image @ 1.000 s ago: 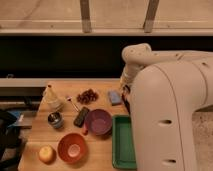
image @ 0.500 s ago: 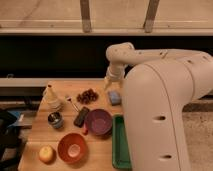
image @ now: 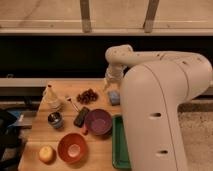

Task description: Place sponge in purple bowl

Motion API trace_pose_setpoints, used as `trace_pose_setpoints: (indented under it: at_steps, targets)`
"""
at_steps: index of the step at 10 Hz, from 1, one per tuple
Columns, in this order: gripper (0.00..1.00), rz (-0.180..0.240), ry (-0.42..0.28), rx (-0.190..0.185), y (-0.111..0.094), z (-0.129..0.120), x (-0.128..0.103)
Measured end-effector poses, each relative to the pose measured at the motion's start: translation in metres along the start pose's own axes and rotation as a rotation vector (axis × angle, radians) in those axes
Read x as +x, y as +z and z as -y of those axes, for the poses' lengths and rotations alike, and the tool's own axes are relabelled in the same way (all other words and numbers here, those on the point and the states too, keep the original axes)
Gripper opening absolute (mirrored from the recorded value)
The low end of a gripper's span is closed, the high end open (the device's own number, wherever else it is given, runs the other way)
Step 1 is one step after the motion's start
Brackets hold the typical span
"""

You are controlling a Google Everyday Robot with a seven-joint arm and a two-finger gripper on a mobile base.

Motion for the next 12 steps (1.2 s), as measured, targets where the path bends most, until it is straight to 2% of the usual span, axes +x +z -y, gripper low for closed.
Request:
trace_pose_setpoints:
  at_steps: [2, 4, 7, 12]
  targets:
    - [0.65, -0.011, 0.004, -0.017, 0.024, 0.005, 0.0]
    - [0.65, -0.035, 0.013, -0.015, 0.049, 0.01, 0.003]
    - [0.65, -0.061, 0.042, -0.01, 0.064, 0.024, 0.008]
    - [0.65, -0.081, 0.051, -0.007, 0.08, 0.034, 0.009]
